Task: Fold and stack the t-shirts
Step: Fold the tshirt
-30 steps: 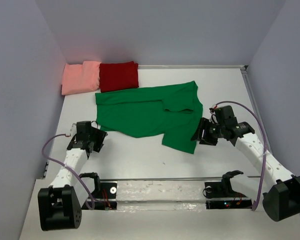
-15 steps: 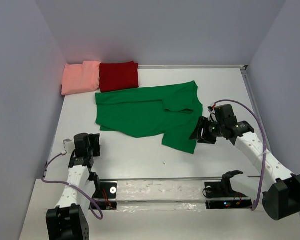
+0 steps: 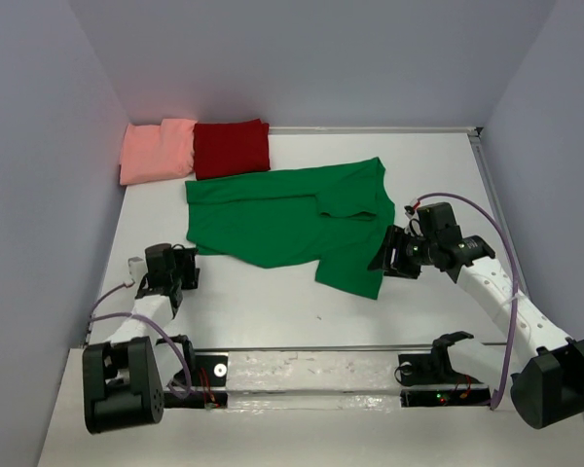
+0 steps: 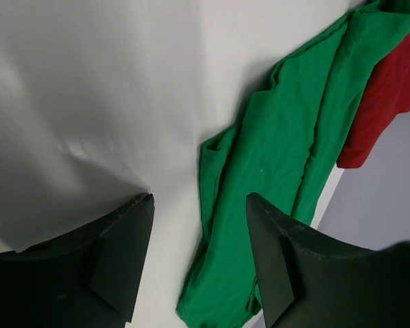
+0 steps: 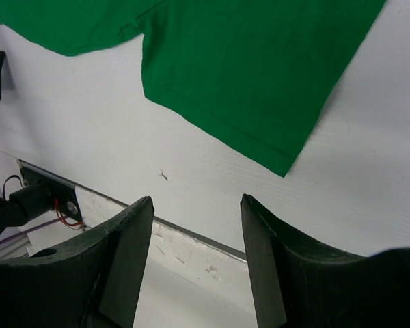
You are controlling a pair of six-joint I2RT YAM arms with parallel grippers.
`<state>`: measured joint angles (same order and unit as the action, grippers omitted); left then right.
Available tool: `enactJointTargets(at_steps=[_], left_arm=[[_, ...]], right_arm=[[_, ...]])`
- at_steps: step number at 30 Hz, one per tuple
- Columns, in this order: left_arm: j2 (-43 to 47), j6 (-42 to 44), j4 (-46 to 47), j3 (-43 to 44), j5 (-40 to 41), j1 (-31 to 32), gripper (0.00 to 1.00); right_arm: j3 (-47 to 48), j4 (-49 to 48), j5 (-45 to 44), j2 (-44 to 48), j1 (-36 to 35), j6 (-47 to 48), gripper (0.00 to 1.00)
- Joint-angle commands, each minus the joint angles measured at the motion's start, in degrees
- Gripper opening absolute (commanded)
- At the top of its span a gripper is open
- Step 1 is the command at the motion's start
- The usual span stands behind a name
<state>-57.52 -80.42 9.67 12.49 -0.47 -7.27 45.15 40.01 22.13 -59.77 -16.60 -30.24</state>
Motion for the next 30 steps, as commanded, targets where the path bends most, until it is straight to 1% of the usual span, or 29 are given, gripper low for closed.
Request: enactJointTargets(at_steps=[1, 5, 10, 11, 12, 13, 14, 20, 24, 30], left_arm=[[-5.67, 2.81, 1.23, 4.46, -1.46, -0.38, 0.69], [-9.45, 2.64, 1.93, 6.75, -1.29, -0.38, 0.69], [-9.54, 1.68, 1.67, 7.11, -0.67, -0.38, 0.66], [-9.54, 1.24, 1.67, 7.02, -0.5, -0.38, 0.62], [-9.46, 0.97, 1.75, 6.76, -0.41, -0.38, 0.46], [-9.63, 0.88, 1.84, 6.58, -0.15, -0.47, 0.4], [-10.15, 0.79, 2.02, 6.58, -0.15, -0.38, 0.38], [-13.23, 0.8, 3.16, 6.58, -0.5, -0.38, 0.42], [-13.59, 0.45, 3.42, 6.76, -0.15, -0.38, 0.48], [-16.57, 1.23, 3.51, 8.77, -0.15, -0.38, 0.49]], right_arm=[[-0.32, -2.48, 0.63, 0.71, -0.36, 0.18, 0.6], [-0.06, -2.39, 0.46, 0.88, -0.36, 0.44, 0.6], [0.38, -2.22, 0.2, 0.53, -0.36, 0.88, 0.6], [0.47, -2.22, 0.11, 0.62, -0.36, 0.8, 0.6], [0.56, -2.22, 0.02, 0.62, -0.36, 0.88, 0.6], [0.56, -2.22, 0.02, 0.44, -0.36, 0.97, 0.6], [0.64, -2.22, 0.11, 0.27, -0.36, 0.97, 0.6], [0.56, -2.22, 0.28, 0.26, -0.36, 1.06, 0.6], [0.47, -2.13, 0.28, 0.44, -0.36, 1.15, 0.6], [0.38, -1.78, -0.16, 0.88, -0.36, 1.24, 0.6]])
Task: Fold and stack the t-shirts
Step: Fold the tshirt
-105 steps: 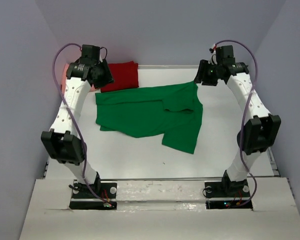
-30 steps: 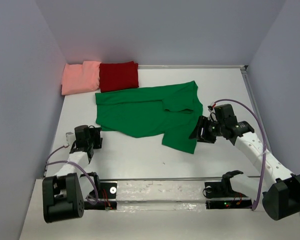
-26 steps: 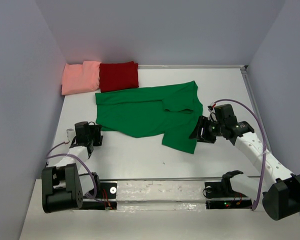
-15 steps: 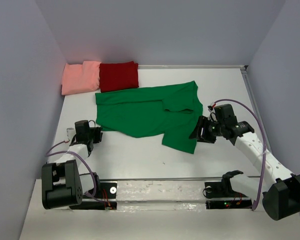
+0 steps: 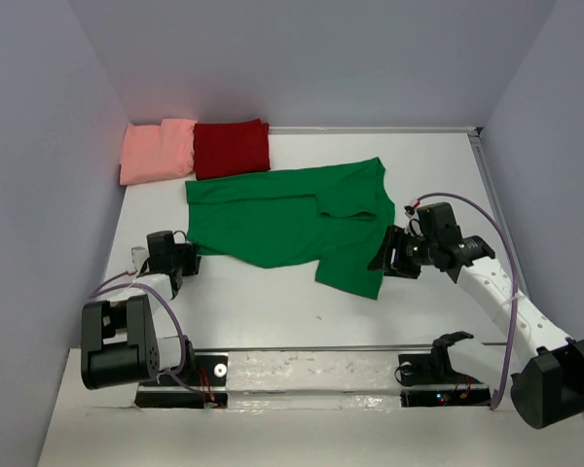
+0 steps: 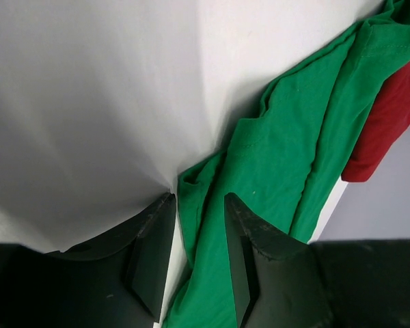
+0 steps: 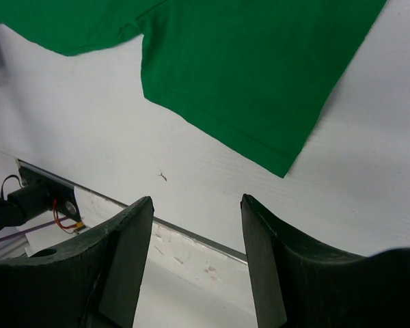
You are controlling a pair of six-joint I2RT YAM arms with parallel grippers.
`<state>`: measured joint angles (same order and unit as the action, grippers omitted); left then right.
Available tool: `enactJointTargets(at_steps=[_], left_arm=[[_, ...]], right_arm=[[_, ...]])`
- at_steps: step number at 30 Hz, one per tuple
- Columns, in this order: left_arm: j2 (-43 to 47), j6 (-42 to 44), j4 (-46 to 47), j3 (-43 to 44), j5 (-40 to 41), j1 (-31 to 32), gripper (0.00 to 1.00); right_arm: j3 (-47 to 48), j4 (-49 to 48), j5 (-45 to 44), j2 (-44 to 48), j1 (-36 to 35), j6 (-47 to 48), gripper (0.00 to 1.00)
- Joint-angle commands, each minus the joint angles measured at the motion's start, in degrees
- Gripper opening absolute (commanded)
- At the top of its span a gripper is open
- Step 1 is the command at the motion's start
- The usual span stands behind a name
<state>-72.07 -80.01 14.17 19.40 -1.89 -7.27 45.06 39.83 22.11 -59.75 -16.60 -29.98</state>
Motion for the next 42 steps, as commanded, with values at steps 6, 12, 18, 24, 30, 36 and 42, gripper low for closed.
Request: enactJointTargets(at_steps=[6, 12, 18, 24, 30, 36, 42], left_arm=[[-4.13, 0.29, -2.84, 3.98, 1.28, -0.38, 0.49], [-4.83, 0.38, -3.71, 4.86, 1.28, -0.38, 0.48], [-5.71, 0.64, -4.94, 5.74, 0.84, -0.38, 0.31], [-6.24, 0.38, -5.47, 6.27, 0.75, -0.38, 0.1], [-6.5, 0.55, -5.74, 6.53, 0.4, -0.38, 0.02], [-6.41, 0.2, -5.21, 6.88, -1.01, -0.38, 0.0], [-6.68, 0.99, -5.21, 8.9, -2.42, -0.38, 0.0]], right_arm=[[0.56, -1.34, -0.31, 1.12, -0.36, 0.97, 0.6], [0.65, -1.16, -0.49, 1.21, -0.36, 1.15, 0.6], [0.82, -1.16, -0.57, 1.12, -0.36, 1.15, 0.6], [0.73, -1.25, -0.66, 0.86, -0.36, 1.32, 0.6], [0.91, -0.2, -0.84, 0.51, -0.36, 0.71, 0.61], [2.49, 8.5, -2.95, -2.83, -0.36, 0.27, 0.61], [-1.02, 9.56, -4.44, -2.39, -0.36, -2.45, 0.6]])
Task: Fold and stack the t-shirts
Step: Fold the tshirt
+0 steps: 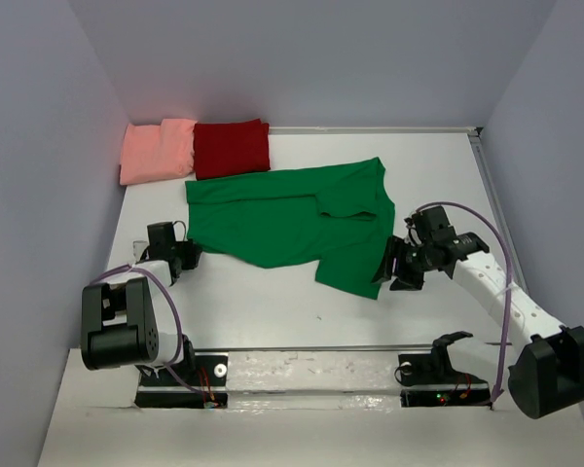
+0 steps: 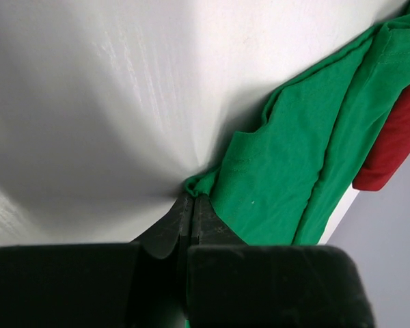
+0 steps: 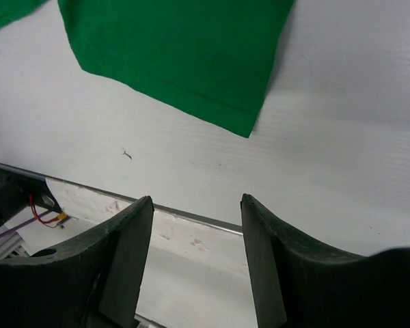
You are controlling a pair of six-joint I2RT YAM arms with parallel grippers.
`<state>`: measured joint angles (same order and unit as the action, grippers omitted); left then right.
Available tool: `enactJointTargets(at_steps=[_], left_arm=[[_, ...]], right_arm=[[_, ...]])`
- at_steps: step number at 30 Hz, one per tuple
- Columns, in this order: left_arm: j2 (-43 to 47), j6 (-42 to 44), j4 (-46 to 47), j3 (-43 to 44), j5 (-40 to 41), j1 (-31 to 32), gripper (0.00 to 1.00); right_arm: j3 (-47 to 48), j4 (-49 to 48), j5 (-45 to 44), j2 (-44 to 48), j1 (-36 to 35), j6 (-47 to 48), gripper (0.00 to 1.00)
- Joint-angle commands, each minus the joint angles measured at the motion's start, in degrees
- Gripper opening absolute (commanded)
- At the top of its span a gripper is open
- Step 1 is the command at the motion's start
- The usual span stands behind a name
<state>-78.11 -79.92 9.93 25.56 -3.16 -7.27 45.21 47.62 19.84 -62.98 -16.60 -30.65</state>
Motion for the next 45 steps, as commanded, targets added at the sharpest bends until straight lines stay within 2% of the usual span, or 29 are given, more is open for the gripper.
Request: enactJointTargets(at_steps=[1, 4, 19, 26, 27, 32, 35, 45], left_arm=[[-0.73, 1.08, -0.97, 3.0, -1.58, -0.38, 0.0], [-1.26, 1.34, -1.06, 3.79, -1.94, -0.38, 0.0], [-3.81, 0.82, 0.44, 4.5, -4.22, -0.38, 0.0], [-3.19, 0.73, -0.27, 4.85, -4.31, -0.38, 0.0], [-3.02, 0.56, -0.35, 4.76, -4.31, -0.38, 0.0], [-2.67, 0.55, -0.79, 4.67, -4.14, -0.38, 0.0], [-2.58, 0.38, -0.79, 4.58, -4.14, -0.38, 0.0], [-2.84, 0.38, -0.97, 5.02, -4.14, -0.38, 0.0]], right_arm=[[-1.44, 1.87, -2.6, 0.58, -0.36, -2.56, 0.59], [-3.19, 1.26, -3.31, -0.04, -0.89, -3.53, 0.59], [-11.72, -14.74, -1.29, -2.14, -0.89, -10.39, 0.55], [-14.8, -22.46, -0.32, -8.38, -0.89, -11.36, 0.51], [-15.15, -23.17, -0.67, -8.47, -0.89, -11.36, 0.49], [-14.71, -25.55, -1.2, -11.46, -0.89, -11.09, 0.46], [-14.63, -26.08, -1.81, -12.34, -0.89, -10.92, 0.41], [-13.57, -25.21, -5.15, -12.78, -0.89, -10.04, 0.46]])
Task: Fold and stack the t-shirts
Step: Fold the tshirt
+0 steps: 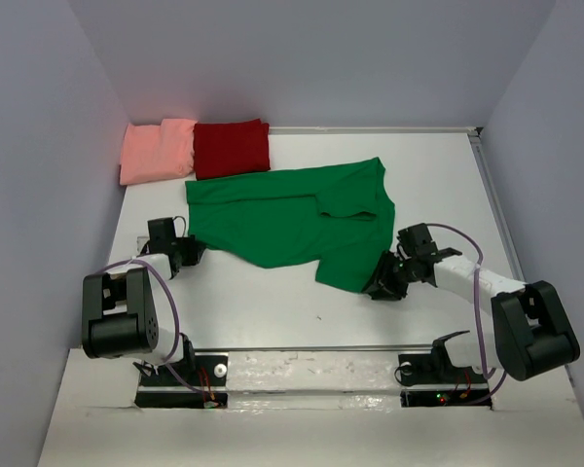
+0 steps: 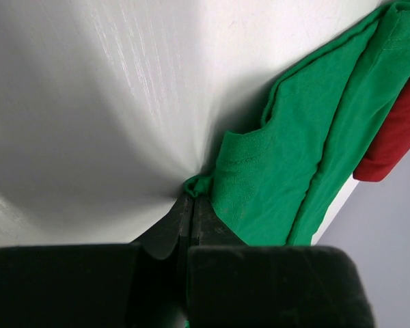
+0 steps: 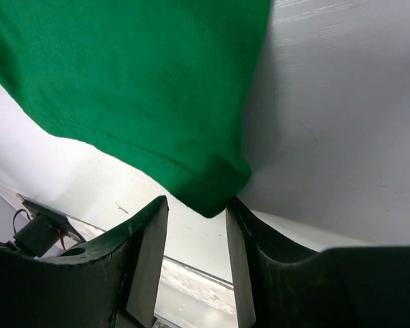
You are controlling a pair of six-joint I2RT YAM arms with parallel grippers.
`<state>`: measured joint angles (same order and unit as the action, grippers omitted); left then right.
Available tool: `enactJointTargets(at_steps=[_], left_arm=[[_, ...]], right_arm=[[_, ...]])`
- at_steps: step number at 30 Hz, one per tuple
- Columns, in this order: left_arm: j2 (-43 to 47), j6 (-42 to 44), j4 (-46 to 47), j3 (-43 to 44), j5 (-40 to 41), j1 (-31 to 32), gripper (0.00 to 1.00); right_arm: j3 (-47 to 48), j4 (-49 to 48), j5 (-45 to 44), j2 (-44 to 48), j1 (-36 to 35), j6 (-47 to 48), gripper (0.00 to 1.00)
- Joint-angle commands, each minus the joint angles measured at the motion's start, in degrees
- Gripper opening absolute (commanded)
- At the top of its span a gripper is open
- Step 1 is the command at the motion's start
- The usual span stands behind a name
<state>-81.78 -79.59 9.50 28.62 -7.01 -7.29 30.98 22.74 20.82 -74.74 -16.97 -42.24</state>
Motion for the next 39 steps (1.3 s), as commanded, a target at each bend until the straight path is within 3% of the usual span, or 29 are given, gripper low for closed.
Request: enactJointTargets(at_steps=[1, 16, 39], left_arm=[[0.92, 0.05, -0.53, 1.88, -0.29, -0.36, 0.0], [-0.05, -0.12, -0.53, 2.49, -0.47, -0.36, 0.0], [-0.66, -0.3, -0.36, 2.05, -0.82, -0.45, 0.0]], right_arm=[[0.92, 0.54, -6.49, -1.11, -0.52, 1.63, 0.47], [3.82, 11.0, -12.29, 3.46, -0.52, 2.16, 0.51], [0.92, 2.31, -8.51, -3.66, -0.52, 1.11, 0.47]])
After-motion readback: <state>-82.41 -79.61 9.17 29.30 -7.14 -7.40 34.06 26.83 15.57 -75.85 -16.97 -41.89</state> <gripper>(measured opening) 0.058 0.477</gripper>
